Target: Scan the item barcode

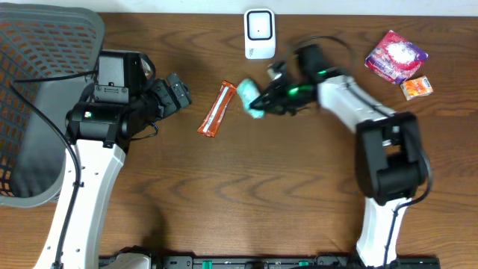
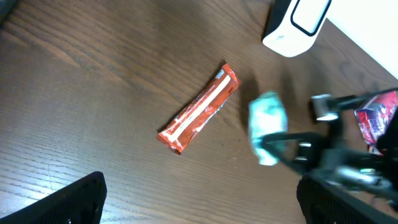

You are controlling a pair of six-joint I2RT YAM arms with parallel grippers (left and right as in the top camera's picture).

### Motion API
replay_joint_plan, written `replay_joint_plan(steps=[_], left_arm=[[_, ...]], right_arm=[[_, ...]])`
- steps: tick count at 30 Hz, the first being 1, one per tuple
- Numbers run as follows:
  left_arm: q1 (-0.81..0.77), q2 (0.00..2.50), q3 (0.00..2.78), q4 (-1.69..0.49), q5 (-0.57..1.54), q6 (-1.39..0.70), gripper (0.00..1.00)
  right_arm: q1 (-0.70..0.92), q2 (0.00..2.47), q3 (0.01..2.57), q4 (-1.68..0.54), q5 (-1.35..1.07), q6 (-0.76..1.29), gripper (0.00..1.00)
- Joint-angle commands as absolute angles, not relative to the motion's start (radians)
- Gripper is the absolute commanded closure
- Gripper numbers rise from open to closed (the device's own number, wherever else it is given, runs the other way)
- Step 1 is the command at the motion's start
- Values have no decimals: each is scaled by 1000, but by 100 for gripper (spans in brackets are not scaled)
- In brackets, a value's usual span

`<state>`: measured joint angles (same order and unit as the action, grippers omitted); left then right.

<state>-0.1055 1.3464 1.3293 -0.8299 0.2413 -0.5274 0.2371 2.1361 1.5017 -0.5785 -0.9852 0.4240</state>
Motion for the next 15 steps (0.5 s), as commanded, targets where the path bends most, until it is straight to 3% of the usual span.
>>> replay_joint_plan(steps=[1,3,6,10,15], left_arm=[[-101,1343,1331,-830,243,-529,2],[-101,1343,1331,-830,243,-529,3],[-101,1343,1331,-830,243,-529,2],[-101,1343,1331,-830,243,-529,2],[-101,1343,1331,-830,243,-529,2]], right_arm=[[147,2138,1525,-621,-1449,406,99],[109,2138,1523,-660,-1563,401,99],[78,2138,1523,-812,-1562,412,99],[73,2138,1523,-826,-1550,350,98],[130,2093,1531,-810,-945,425,99]])
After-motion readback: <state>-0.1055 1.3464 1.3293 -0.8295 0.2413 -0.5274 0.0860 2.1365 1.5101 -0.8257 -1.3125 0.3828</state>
